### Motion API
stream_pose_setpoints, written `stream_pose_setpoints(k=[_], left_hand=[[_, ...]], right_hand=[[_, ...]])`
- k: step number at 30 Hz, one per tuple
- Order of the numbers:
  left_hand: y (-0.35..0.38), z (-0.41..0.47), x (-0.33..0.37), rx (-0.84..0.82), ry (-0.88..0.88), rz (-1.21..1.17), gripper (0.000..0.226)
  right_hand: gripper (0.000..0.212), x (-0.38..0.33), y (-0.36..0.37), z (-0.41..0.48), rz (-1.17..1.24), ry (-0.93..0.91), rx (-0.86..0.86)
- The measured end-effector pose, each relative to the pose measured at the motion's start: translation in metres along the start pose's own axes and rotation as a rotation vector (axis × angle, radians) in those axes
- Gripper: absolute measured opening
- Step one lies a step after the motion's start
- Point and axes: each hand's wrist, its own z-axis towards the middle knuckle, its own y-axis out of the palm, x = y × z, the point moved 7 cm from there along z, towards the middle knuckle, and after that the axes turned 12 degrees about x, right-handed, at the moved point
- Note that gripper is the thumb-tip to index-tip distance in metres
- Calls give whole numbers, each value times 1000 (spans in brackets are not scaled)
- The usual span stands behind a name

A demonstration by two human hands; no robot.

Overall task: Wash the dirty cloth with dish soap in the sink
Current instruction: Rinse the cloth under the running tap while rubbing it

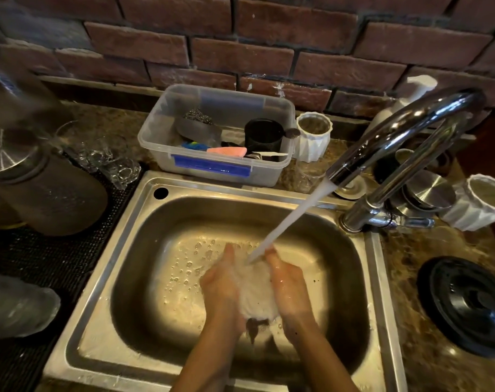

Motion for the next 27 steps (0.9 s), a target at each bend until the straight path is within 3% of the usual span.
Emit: stream_pose_setpoints(k=[4,6,9,11,12,14,17,21,25,27], left_hand=[[4,-15,7,-4,257,81,28],[2,-9,9,43,300,71,33],[2,5,19,70,312,70,33],[4,5,20,56,320,30,29],[9,0,21,6,332,44,29],[5,5,23,56,354,105,37],[4,22,28,85,383,113,36],[8,8,28,34,384,121,35],[8,20,39,57,371,74,37],[15,12,33,-27,332,92,34]], right_hand=[[46,-4,9,4,-272,-158,95],[43,-4,12,14,-328,-137,108],[47,-12,26,-4,-244,-150,43],[49,-15,25,0,-216,-172,90],[44,-14,21,10,-188,-150,125],[36,-12,22,19,-174,-101,127],[47,-11,35,5,-130,-128,63],[43,-7,26,22,-192,-84,99],[57,-10,36,2,-183,-147,35],[48,-10,28,8,-198,-156,75]])
